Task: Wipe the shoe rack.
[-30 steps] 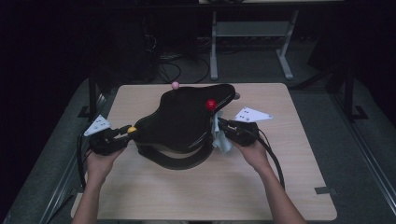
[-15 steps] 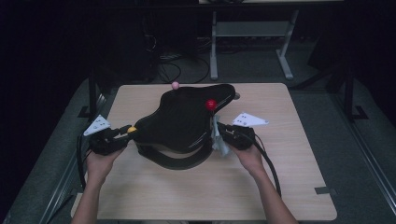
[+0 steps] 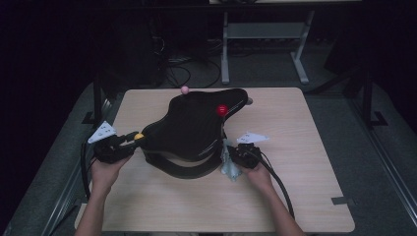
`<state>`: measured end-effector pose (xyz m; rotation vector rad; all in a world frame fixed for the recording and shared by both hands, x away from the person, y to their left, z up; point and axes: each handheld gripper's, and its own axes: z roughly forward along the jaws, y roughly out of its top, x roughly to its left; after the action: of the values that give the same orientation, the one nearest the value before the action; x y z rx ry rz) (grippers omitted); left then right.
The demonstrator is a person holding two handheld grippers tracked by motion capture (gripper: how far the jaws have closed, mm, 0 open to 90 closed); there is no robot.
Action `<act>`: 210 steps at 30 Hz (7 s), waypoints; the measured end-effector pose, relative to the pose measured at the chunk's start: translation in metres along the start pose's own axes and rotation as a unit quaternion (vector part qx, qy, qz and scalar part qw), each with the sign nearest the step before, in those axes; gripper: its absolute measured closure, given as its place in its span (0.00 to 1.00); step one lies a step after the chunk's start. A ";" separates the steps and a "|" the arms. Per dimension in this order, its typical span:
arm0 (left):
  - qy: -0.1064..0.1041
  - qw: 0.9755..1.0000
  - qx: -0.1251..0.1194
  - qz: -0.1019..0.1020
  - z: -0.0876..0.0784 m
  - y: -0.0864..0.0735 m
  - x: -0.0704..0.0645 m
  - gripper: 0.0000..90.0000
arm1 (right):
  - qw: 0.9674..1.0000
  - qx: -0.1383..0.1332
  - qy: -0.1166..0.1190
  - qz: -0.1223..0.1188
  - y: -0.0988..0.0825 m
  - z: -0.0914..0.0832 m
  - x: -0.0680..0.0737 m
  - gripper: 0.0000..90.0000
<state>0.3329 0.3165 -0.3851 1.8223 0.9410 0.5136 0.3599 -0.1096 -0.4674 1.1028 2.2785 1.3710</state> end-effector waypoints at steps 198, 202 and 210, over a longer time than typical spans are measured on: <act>-0.013 0.999 -0.004 0.035 0.014 0.001 -0.033 0.75 | 0.999 0.014 0.005 -0.029 0.007 0.012 0.027 0.91; -0.017 0.999 -0.006 0.034 0.008 -0.005 -0.038 0.74 | 0.999 0.021 0.016 -0.031 0.011 0.027 0.041 0.91; -0.025 0.999 -0.011 0.037 0.004 -0.014 -0.046 0.73 | 0.996 0.035 0.042 -0.069 0.023 0.055 0.074 0.91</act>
<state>0.3023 0.2811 -0.3968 1.8464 0.8343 0.5199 0.3517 -0.0146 -0.4651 0.9041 2.4293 1.3177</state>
